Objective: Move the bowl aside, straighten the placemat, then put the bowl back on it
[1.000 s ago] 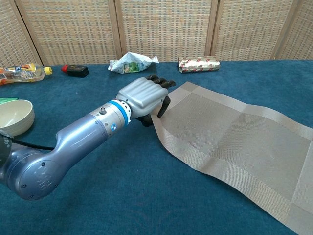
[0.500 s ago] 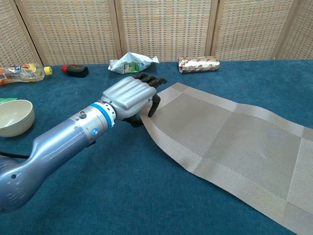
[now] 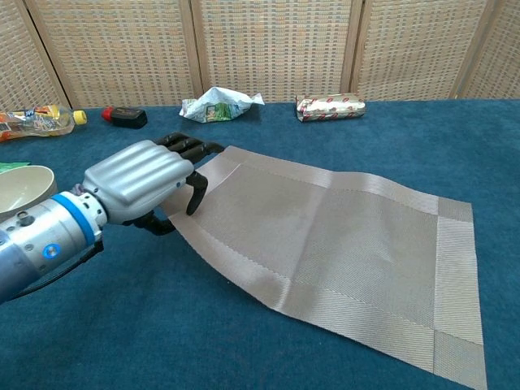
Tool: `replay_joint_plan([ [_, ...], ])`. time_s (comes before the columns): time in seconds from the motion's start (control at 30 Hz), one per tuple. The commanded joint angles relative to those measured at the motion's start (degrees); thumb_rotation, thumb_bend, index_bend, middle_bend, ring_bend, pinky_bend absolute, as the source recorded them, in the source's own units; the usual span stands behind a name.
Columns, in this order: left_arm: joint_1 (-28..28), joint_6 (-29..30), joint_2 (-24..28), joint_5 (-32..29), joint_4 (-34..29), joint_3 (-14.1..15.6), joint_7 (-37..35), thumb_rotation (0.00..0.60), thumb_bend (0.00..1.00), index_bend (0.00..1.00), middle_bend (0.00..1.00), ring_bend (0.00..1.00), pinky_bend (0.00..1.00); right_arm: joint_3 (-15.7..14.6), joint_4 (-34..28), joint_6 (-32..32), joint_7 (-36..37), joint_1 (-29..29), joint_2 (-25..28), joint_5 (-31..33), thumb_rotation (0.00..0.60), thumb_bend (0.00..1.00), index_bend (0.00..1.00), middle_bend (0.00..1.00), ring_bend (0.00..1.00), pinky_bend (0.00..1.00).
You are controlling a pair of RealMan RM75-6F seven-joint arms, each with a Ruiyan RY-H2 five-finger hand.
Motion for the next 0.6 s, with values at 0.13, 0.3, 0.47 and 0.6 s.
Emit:
replay_joint_plan([
  [0.13, 3.89, 1.39, 6.08, 4.27, -9.95, 6.30, 4.30, 0.600, 0.46, 0.67, 0.00, 0.00, 0.00, -0.90, -1.68, 1.89, -2.05, -0.55, 0.05, -2.08, 0.600, 0.14, 0.04, 0.00, 0.00, 0.00],
  [0.3, 4.98, 0.91, 7.67, 7.41, -14.07, 9.18, 5.74, 0.600, 0.46, 0.67, 0.00, 0.00, 0.00, -1.19, -2.40, 2.55, -2.84, -0.82, 0.09, -2.70, 0.600, 0.14, 0.04, 0.00, 0.00, 0.00],
  [0.47, 5.75, 0.09, 8.01, 9.79, -16.06, 10.78, 6.78, 0.600, 0.46, 0.67, 0.00, 0.00, 0.00, -1.09, -2.66, 3.02, -2.95, -1.03, 0.23, -2.72, 0.600, 0.14, 0.04, 0.00, 0.00, 0.00],
  [0.6, 6.28, -0.95, 8.25, 10.44, -16.53, 11.28, 6.68, 0.600, 0.46, 0.67, 0.00, 0.00, 0.00, -1.02, -2.66, 2.98, -2.82, -1.05, 0.32, -2.62, 0.600, 0.14, 0.04, 0.00, 0.00, 0.00],
])
